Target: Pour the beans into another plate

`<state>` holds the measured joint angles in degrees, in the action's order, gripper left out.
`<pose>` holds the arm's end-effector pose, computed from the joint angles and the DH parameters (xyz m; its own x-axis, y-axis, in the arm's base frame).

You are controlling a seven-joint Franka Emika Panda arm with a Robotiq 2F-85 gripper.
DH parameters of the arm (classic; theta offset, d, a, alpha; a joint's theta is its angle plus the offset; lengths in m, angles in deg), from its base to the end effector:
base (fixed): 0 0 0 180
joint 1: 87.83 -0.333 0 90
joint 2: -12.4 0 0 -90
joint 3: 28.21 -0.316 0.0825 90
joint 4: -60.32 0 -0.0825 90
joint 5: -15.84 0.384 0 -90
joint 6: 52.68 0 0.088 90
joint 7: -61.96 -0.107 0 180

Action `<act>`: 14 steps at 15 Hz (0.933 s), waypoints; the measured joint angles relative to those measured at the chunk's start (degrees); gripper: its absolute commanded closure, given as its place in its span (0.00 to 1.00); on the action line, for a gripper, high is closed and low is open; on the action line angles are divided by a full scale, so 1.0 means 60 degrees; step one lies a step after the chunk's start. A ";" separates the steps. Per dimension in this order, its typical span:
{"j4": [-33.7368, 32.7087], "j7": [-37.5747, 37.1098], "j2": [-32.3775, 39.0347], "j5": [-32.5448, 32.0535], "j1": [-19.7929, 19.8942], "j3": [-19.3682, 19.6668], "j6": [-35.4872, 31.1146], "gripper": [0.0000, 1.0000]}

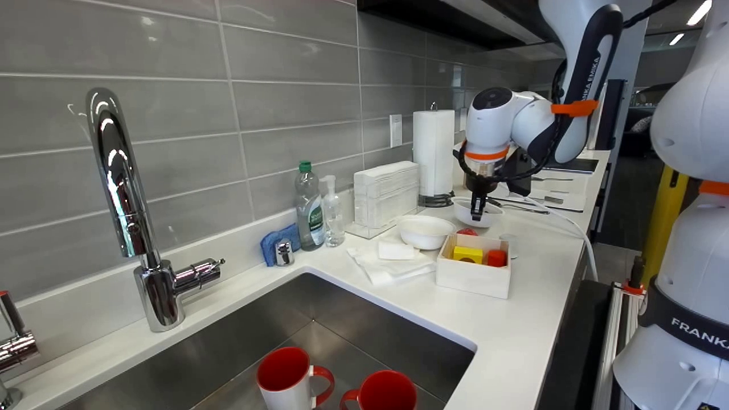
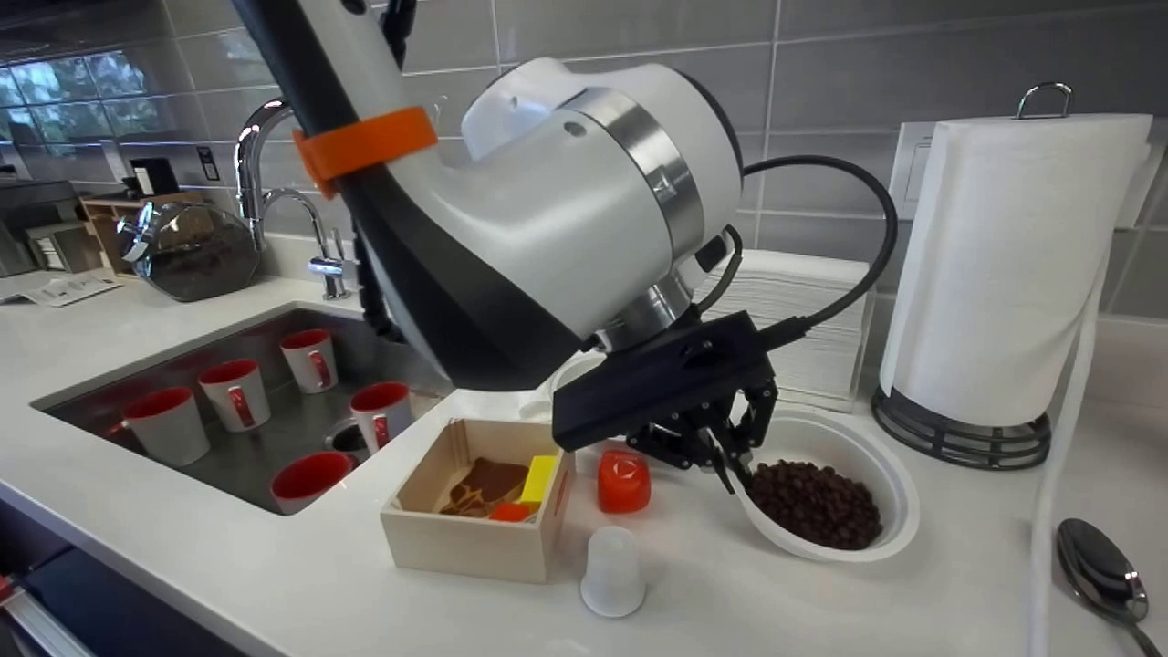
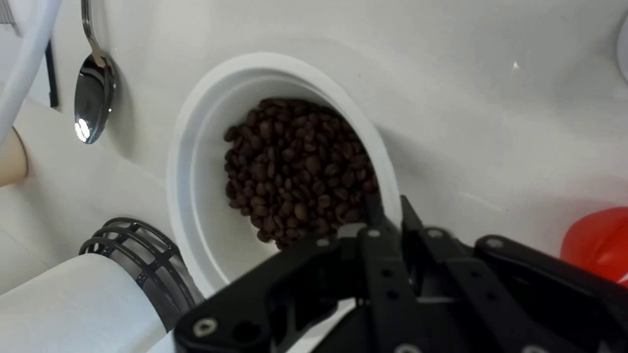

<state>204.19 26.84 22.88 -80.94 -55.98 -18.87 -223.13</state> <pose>0.3625 -0.2296 0.2055 0.9397 0.3368 0.0592 0.2686 -0.8340 0.4820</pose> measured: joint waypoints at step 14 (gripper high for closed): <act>0.1450 0.2008 -0.2341 0.3395 -0.1149 -0.0517 0.1493 1.00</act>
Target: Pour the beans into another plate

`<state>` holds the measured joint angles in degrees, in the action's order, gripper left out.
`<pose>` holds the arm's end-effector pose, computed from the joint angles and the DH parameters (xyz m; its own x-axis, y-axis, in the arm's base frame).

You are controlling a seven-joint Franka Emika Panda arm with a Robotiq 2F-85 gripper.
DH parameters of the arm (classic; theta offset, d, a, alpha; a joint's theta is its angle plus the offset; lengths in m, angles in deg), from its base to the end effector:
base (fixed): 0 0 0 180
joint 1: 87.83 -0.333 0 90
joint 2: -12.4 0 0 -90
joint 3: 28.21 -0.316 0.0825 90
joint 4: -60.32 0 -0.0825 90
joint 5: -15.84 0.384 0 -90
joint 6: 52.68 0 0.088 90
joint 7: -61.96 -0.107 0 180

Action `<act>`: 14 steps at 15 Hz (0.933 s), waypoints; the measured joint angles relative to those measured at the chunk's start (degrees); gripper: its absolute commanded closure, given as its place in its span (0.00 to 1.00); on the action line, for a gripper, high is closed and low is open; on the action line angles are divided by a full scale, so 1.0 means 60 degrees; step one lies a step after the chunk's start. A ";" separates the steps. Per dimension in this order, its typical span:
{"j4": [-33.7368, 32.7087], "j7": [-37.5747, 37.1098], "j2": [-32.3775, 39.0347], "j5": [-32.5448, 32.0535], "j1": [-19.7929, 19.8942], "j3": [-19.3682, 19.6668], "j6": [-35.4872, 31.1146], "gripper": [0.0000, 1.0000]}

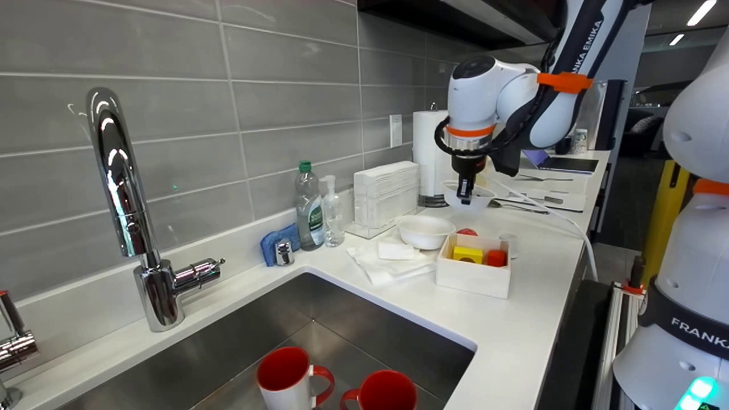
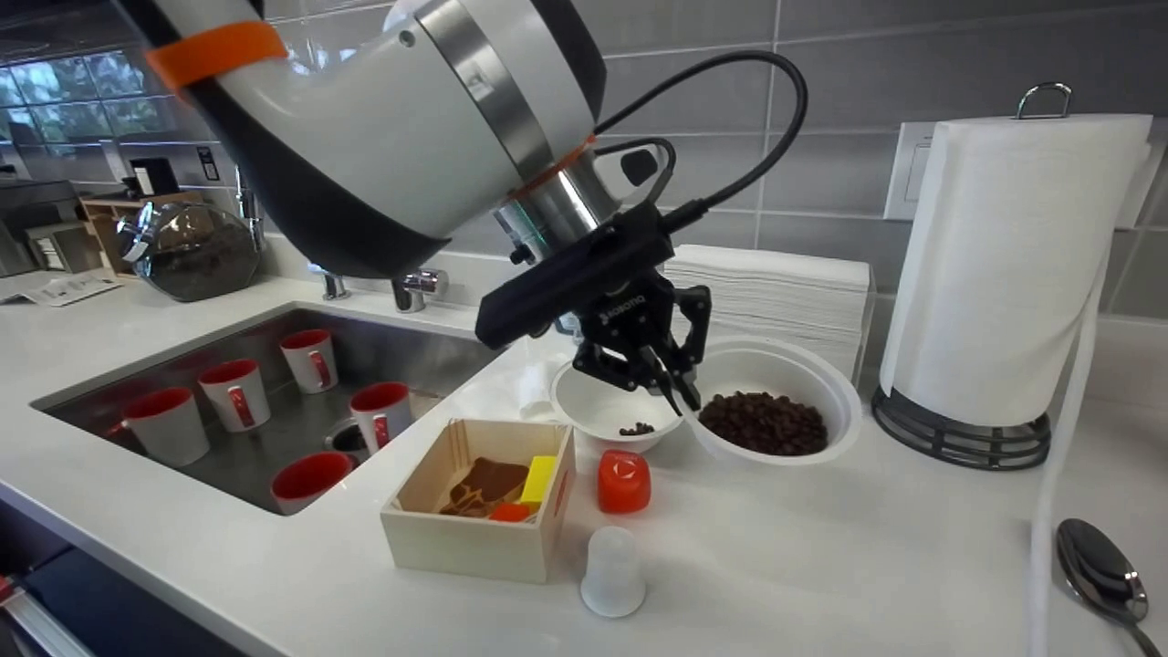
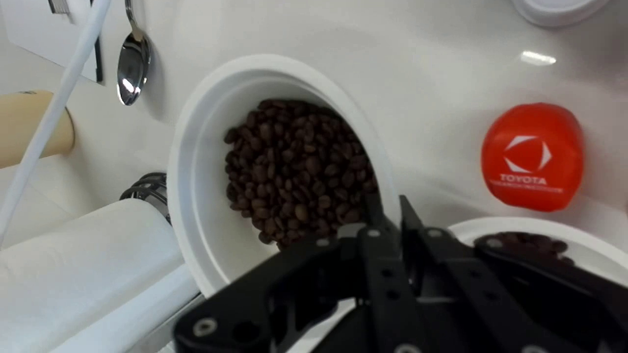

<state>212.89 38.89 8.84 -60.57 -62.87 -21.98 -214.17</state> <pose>0.3740 -0.1695 0.2620 0.9495 0.3086 0.0561 0.2365 -0.8220 0.5180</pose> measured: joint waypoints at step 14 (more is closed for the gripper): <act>0.0754 0.4470 -0.2880 0.7750 -0.3483 -0.0166 0.2059 1.00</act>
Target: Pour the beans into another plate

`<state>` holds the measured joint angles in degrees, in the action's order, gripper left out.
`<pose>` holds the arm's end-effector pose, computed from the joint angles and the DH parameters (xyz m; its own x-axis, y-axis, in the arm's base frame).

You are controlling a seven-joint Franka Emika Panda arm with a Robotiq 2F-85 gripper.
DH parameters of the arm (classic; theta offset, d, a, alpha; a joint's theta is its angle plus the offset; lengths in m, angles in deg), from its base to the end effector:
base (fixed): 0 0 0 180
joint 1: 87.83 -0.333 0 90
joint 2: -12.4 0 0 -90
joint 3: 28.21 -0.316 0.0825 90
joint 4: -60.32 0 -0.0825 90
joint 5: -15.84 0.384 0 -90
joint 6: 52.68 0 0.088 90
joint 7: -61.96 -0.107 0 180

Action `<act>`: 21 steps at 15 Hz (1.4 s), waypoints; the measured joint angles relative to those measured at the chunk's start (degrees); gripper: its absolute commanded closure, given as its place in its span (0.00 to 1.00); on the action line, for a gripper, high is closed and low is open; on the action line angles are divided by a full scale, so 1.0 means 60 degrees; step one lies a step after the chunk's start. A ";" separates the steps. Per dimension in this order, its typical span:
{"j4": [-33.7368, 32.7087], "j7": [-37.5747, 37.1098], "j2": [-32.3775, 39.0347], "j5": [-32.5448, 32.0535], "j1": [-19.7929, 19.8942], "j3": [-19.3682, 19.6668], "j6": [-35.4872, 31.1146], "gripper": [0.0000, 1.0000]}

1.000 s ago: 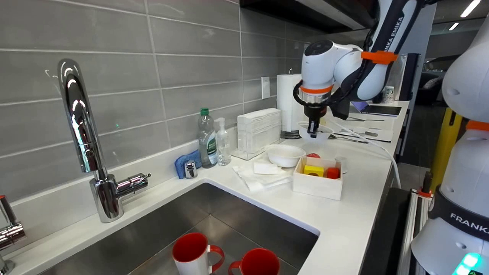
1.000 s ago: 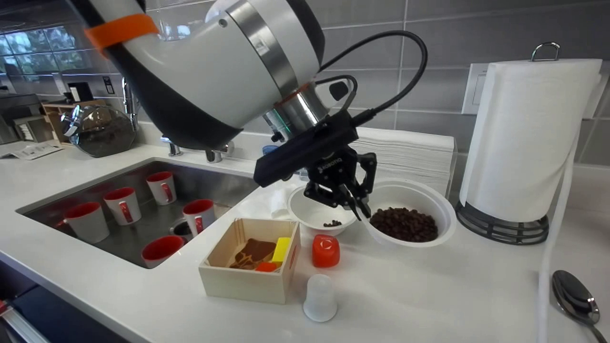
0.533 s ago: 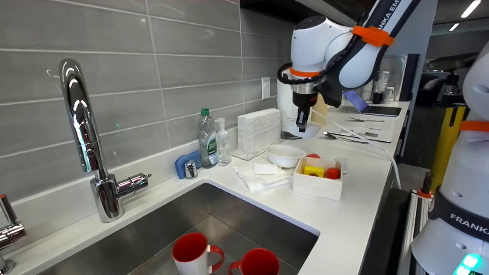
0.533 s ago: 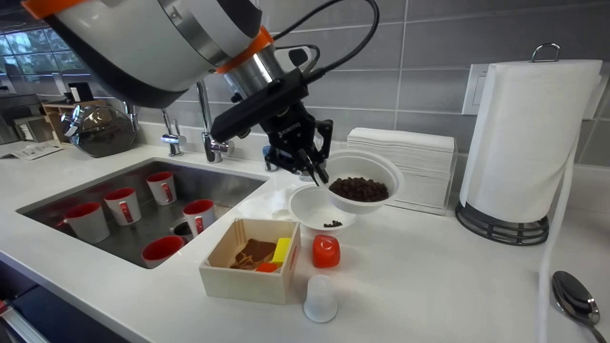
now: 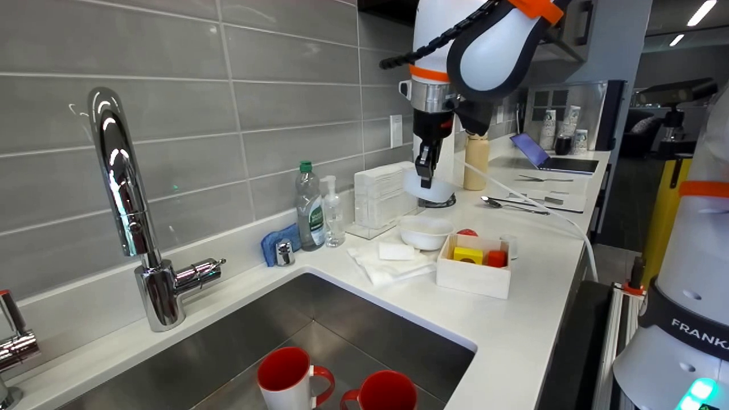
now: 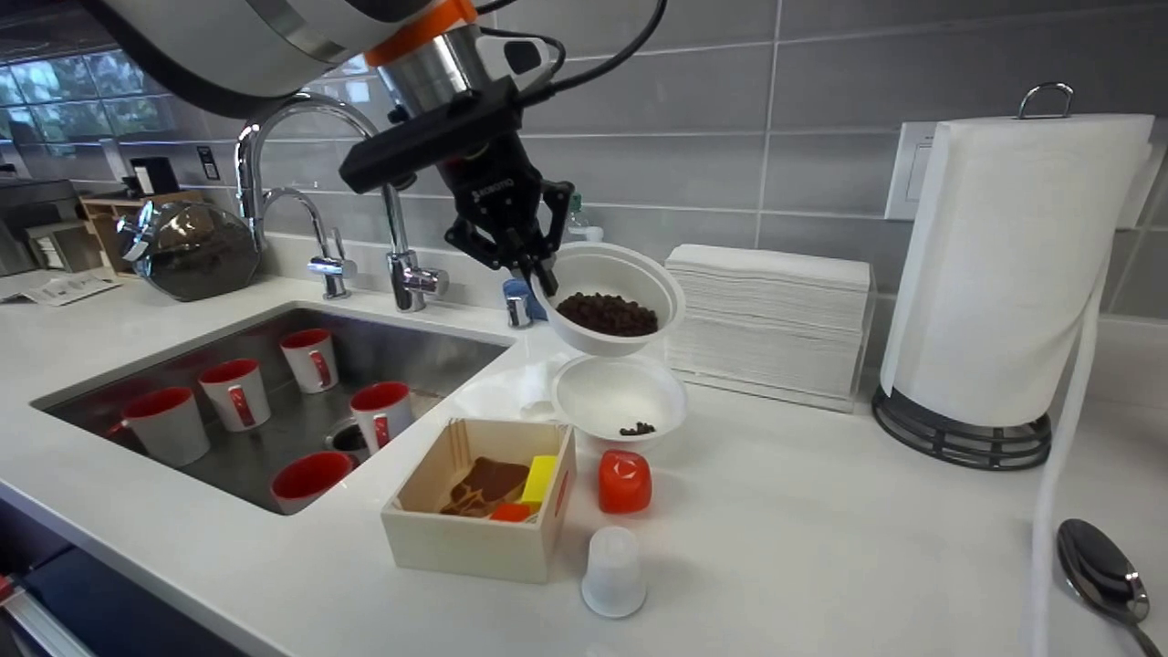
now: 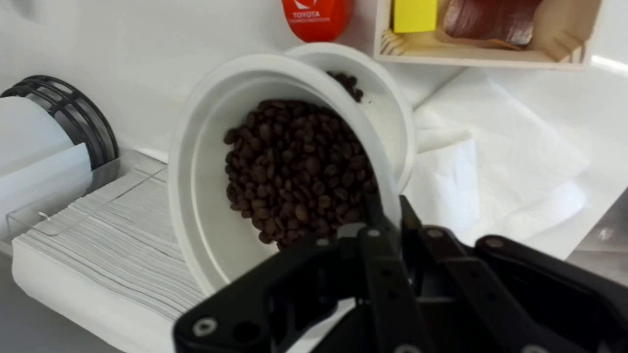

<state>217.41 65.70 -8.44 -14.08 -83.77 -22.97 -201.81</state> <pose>0.3942 -0.0523 0.3505 0.9311 0.3387 0.1354 0.2811 -0.9028 0.3256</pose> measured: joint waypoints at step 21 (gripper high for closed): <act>0.0045 0.4664 -0.0817 0.5994 -0.1093 0.1958 0.1659 1.00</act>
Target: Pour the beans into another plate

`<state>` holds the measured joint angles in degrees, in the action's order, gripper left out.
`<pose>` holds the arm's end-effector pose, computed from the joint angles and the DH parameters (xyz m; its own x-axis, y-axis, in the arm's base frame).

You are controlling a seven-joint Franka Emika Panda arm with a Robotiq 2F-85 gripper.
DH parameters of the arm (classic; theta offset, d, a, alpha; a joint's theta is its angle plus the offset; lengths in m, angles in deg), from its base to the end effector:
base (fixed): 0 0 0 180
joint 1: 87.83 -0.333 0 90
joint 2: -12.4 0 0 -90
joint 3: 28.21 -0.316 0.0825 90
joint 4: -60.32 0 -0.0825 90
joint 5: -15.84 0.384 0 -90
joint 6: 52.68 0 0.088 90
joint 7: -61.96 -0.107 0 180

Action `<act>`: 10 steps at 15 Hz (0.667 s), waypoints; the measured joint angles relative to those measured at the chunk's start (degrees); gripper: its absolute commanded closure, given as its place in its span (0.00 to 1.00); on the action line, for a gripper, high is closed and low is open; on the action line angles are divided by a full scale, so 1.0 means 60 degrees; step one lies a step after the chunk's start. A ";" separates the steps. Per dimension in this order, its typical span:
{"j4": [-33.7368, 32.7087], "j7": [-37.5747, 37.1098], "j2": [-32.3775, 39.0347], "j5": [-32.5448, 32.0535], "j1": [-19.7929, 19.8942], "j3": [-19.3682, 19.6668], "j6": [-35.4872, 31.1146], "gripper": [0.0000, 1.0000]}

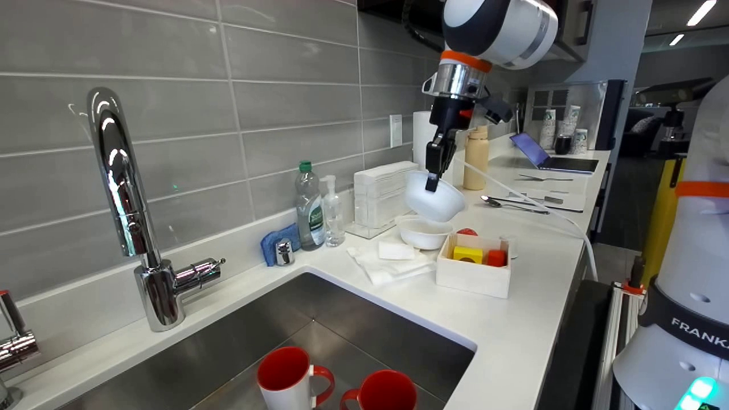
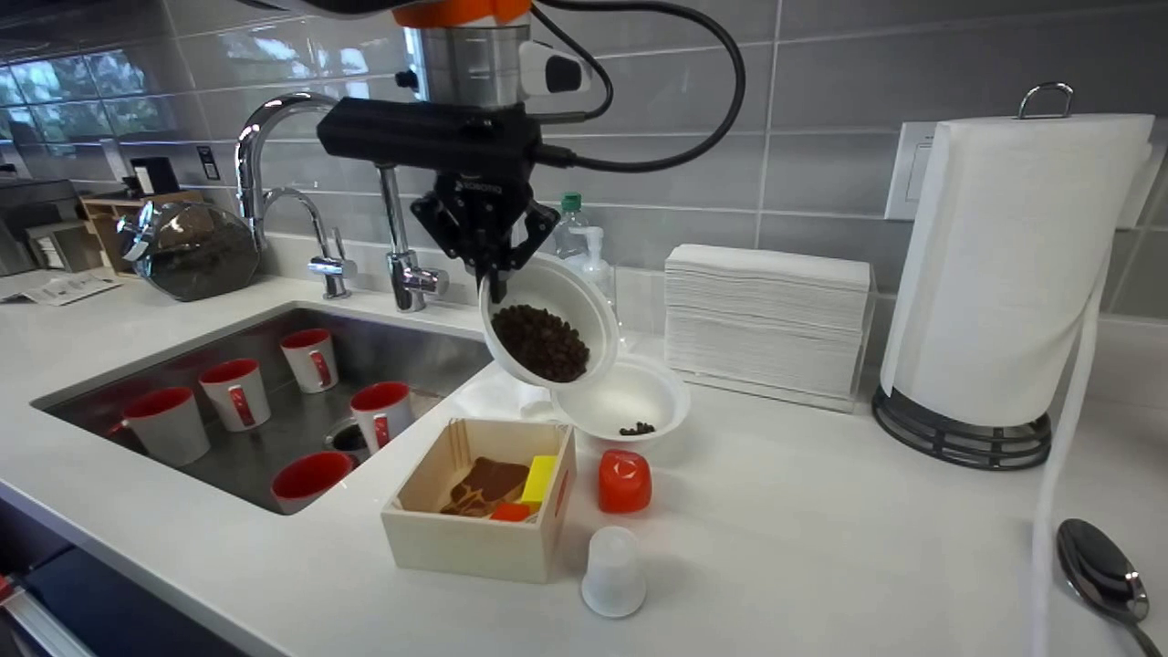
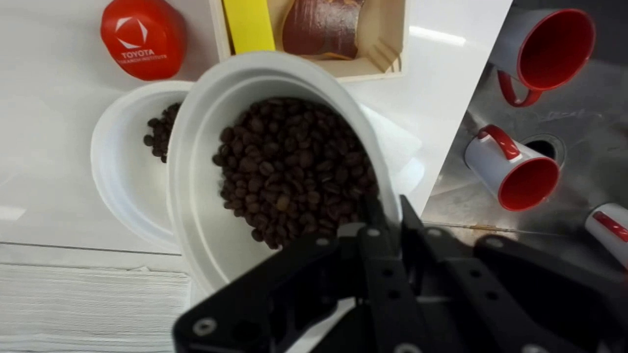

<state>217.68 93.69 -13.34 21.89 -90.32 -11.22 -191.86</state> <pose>0.3705 -0.0879 0.3589 0.9548 0.2269 0.1922 0.2523 -0.9602 -0.1200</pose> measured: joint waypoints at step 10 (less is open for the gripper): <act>-0.0394 0.1721 0.0149 0.2127 -0.0391 0.0722 0.0045 1.00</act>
<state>215.32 104.02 -12.45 34.65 -92.67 -6.89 -191.59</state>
